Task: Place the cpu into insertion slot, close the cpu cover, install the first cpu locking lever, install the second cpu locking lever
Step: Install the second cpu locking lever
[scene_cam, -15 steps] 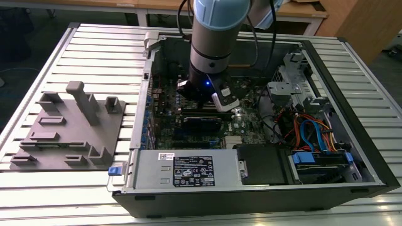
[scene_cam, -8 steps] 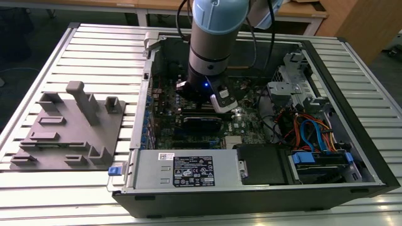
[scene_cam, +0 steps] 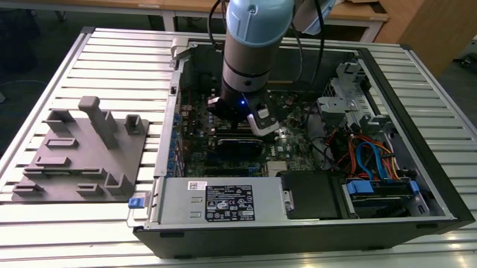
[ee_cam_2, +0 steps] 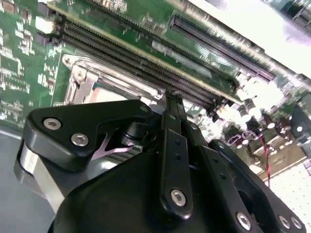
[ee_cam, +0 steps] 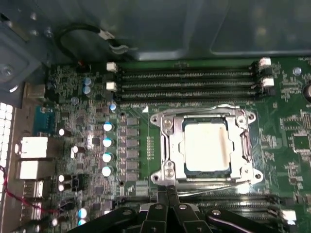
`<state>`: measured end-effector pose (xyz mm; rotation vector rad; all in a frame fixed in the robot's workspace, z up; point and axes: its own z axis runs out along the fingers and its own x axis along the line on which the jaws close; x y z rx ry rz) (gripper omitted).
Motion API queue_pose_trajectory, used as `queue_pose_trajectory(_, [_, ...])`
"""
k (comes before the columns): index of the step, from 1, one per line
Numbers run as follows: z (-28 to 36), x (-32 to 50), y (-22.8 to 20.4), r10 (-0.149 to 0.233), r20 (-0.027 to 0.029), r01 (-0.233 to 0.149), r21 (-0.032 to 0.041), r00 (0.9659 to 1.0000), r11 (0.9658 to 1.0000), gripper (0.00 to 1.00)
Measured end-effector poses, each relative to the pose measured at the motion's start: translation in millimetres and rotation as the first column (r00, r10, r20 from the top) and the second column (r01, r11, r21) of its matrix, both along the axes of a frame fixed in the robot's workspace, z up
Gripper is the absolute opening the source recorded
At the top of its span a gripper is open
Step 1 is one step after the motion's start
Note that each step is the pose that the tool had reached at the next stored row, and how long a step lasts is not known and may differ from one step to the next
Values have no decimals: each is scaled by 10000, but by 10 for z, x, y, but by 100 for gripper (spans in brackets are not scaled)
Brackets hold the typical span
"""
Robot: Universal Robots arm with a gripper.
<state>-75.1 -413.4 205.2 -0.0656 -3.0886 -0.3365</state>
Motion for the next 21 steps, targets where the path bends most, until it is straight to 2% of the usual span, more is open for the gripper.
queue_pose_trajectory(1, [-7, -2, 0, 1, 0, -1, 53, 10000, 10000, 11])
queue_pose_trajectory(3, [-24, -6, 0, 1, 2, -1, 94, 10000, 10000, 11])
queue_pose_trajectory(11, [-39, -16, -13, 1, -1, -1, 100, 10000, 10000, 11])
queue_pose_trajectory(16, [-39, -16, -49, 1, -30, -1, 100, 10000, 9999, 11])
queue_pose_trajectory(21, [-50, -16, -54, 1, -60, -1, 108, 10000, 9999, 11])
